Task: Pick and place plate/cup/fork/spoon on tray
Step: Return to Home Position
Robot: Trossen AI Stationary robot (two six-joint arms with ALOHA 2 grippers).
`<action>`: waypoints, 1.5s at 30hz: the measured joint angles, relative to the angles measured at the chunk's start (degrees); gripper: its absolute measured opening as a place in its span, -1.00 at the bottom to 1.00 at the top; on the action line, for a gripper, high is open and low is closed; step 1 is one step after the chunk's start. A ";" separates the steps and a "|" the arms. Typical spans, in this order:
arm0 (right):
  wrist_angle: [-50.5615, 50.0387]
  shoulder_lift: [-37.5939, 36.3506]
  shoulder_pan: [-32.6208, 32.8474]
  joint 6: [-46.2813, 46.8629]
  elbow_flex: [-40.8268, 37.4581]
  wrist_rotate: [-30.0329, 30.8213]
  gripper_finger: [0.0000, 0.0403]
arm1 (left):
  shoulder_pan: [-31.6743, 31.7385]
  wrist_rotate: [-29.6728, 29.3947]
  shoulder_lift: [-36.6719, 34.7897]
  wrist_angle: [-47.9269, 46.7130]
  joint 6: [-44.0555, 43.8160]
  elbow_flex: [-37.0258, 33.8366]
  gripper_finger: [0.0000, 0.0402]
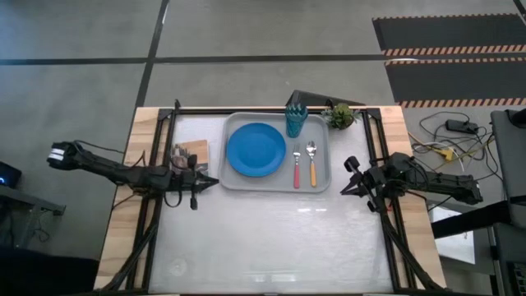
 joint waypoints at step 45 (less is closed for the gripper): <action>0.00 0.00 0.01 -0.04 -0.04 0.02 -0.96 | -0.01 -0.02 14.88 0.01 0.00 -0.02 -0.98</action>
